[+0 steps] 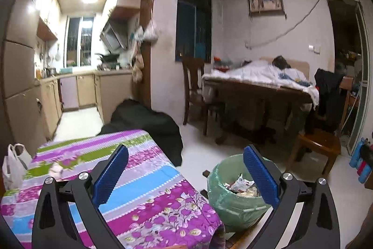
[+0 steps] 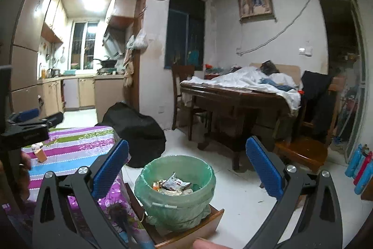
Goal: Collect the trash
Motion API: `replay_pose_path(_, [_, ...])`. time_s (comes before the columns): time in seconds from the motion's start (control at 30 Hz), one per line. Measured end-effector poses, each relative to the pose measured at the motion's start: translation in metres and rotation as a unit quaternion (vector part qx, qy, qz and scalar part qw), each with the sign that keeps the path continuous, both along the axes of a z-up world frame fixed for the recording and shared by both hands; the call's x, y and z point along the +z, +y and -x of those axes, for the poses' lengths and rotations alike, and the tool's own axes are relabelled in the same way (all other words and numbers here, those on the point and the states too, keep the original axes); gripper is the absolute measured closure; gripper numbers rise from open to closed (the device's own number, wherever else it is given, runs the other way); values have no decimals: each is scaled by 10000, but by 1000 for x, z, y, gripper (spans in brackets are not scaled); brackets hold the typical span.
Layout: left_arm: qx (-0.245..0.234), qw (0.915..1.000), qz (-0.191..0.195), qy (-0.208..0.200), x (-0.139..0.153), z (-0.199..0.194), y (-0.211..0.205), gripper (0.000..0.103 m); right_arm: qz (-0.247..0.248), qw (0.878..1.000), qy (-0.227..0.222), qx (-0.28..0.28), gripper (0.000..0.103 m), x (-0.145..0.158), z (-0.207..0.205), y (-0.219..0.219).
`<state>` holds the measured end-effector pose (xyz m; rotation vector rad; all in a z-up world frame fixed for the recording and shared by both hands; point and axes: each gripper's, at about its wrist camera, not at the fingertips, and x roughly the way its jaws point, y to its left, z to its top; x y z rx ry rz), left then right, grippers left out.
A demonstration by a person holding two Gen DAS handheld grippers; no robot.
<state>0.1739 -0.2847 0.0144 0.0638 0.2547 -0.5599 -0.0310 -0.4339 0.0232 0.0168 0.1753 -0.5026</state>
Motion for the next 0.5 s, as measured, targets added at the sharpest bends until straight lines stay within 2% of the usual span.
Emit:
replay_pose_path(0.2, [-511,9987,-24,14,2,66,27,5,-173,9998,92,-66,5,-19,33,22])
replay_pose_path(0.3, [-528,9985,-64,94,-7,92,32,5,-190,9996,126,-146,5,-26,44,29])
replay_pose_path(0.4, [-554,9972,-305,391,-23,114,30,5,-238,9994,126,-196,5,-31,55,35])
replay_pose_path(0.5, [-607,9963,-406,453,-34,132,31,5,-87,9997,93,-217,5,-34,67,49])
